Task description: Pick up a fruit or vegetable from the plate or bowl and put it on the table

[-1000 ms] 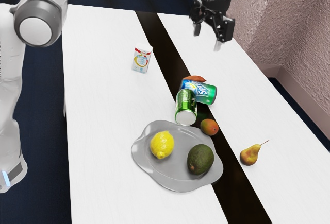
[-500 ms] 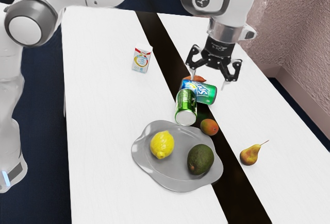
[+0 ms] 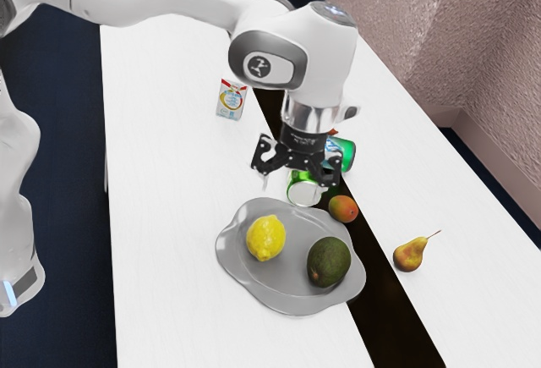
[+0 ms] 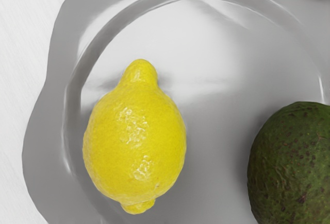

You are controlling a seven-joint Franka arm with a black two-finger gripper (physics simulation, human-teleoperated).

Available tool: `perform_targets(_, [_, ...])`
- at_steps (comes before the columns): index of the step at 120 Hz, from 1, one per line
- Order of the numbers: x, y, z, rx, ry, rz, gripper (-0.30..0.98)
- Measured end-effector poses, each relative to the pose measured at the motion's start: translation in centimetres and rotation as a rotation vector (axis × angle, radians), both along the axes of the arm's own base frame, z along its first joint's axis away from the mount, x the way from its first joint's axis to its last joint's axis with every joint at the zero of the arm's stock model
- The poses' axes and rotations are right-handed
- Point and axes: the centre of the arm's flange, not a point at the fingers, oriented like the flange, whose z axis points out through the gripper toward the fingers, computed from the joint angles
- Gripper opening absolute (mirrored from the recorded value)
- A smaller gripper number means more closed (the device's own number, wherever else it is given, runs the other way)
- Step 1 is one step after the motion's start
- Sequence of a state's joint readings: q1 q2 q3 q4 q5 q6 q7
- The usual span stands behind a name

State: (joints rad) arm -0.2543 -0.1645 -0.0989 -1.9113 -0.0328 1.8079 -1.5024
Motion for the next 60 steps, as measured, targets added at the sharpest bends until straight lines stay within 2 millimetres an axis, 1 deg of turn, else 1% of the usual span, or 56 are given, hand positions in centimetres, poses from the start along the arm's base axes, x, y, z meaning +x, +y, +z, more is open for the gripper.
perform_targets(13, [1.4, 1.9, -0.4, -0.014, -0.014, 0.083, 0.69])
perform_targets(18, [1.7, 2.3, -0.7, -0.018, -0.016, 0.106, 0.69])
perform_targets(29, [2.3, 2.3, -2.0, -0.02, -0.011, 0.136, 0.69])
perform_targets(42, [2.2, 1.9, -3.8, -0.021, -0.004, 0.158, 0.69])
perform_targets(60, [1.6, 2.6, -5.4, -0.023, 0.002, 0.201, 0.69])
